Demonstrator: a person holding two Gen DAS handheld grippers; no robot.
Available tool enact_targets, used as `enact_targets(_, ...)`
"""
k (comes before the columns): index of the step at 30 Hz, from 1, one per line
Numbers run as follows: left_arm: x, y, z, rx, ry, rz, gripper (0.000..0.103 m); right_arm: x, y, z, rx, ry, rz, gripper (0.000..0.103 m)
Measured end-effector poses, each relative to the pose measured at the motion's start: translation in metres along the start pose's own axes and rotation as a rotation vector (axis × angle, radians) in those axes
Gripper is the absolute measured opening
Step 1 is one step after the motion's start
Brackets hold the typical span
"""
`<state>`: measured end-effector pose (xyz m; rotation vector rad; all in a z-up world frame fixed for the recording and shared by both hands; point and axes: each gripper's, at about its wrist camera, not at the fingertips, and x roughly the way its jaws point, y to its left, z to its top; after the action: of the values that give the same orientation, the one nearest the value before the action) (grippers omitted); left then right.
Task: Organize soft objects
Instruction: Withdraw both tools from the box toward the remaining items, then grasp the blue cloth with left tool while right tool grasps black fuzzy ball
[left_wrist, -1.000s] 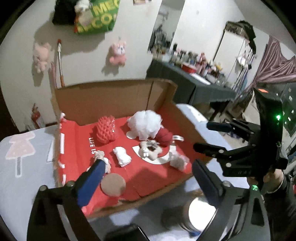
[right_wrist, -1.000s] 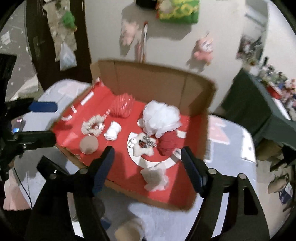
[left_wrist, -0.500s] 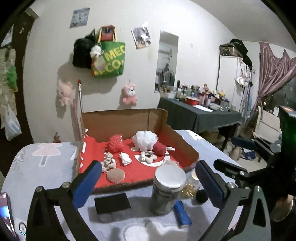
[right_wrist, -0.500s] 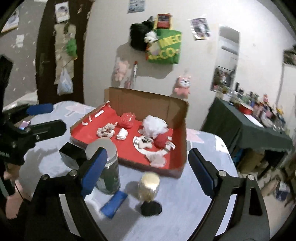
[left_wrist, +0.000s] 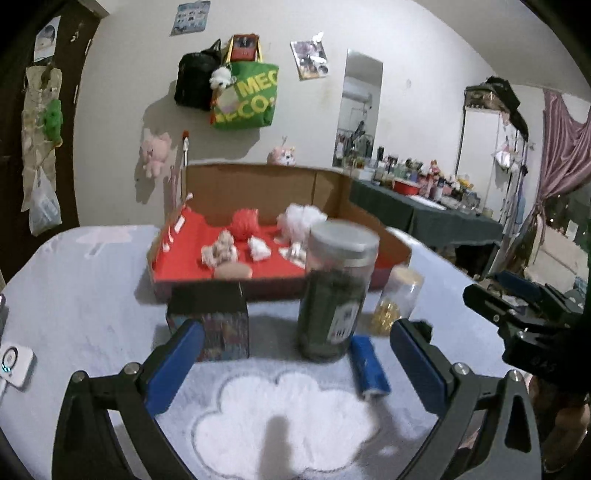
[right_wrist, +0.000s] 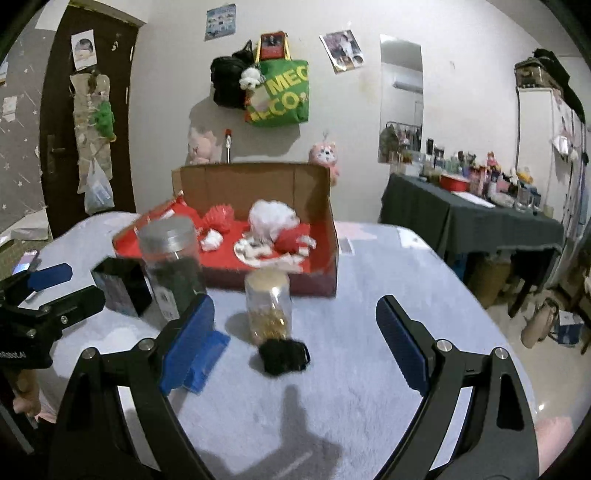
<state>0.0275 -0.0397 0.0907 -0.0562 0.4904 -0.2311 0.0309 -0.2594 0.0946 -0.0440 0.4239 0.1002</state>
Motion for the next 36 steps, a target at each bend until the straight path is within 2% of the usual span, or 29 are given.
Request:
enact_targets(7,0.032,-0.016,-0.022,-0.002,0.097,-0.03,0.103,0.03,-0.019,-0.028,0.005,0.099,-0.005,0.09)
enact_targets(12,0.049,-0.028,-0.029,0.004,0.144,-0.043,0.103,0.049,-0.034,-0.036,0.0,0.156,0.036,0.09)
enact_targets(18,0.065,-0.042,-0.032,0.025,0.197,-0.048,0.098,0.07,-0.044,-0.032,-0.012,0.207,0.166,0.09)
enact_targets(21,0.074,-0.046,-0.033,0.025,0.237,-0.053,0.09,0.082,-0.046,-0.027,-0.014,0.246,0.248,0.09)
enact_targets(23,0.081,-0.049,-0.033,0.026,0.272,-0.066,0.081,0.088,-0.046,-0.025,-0.004,0.277,0.303,0.09)
enact_targets(24,0.084,-0.049,-0.032,0.026,0.288,-0.077,0.078,0.091,-0.045,-0.025,-0.005,0.293,0.321,0.088)
enact_targets(25,0.086,-0.05,-0.031,0.026,0.303,-0.087,0.071,0.095,-0.044,-0.025,-0.005,0.314,0.342,0.077)
enact_targets(26,0.089,-0.05,-0.031,0.026,0.317,-0.089,0.069,0.099,-0.043,-0.025,-0.003,0.336,0.366,0.071)
enact_targets(27,0.091,-0.051,-0.031,0.031,0.321,-0.086,0.067,0.103,-0.042,-0.026,0.0,0.358,0.384,0.06)
enact_targets(28,0.091,-0.05,-0.031,0.036,0.322,-0.094,0.057,0.106,-0.04,-0.028,0.003,0.379,0.401,0.052)
enact_targets(29,0.091,-0.05,-0.031,0.038,0.328,-0.126,0.04,0.108,-0.039,-0.03,0.005,0.391,0.416,0.048)
enact_targets(31,0.092,-0.047,-0.03,0.025,0.345,-0.201,0.023,0.104,-0.034,-0.03,-0.013,0.372,0.42,0.034)
enact_targets(36,0.083,-0.042,-0.032,0.037,0.341,-0.234,0.021,0.092,-0.025,-0.032,-0.024,0.338,0.389,0.03)
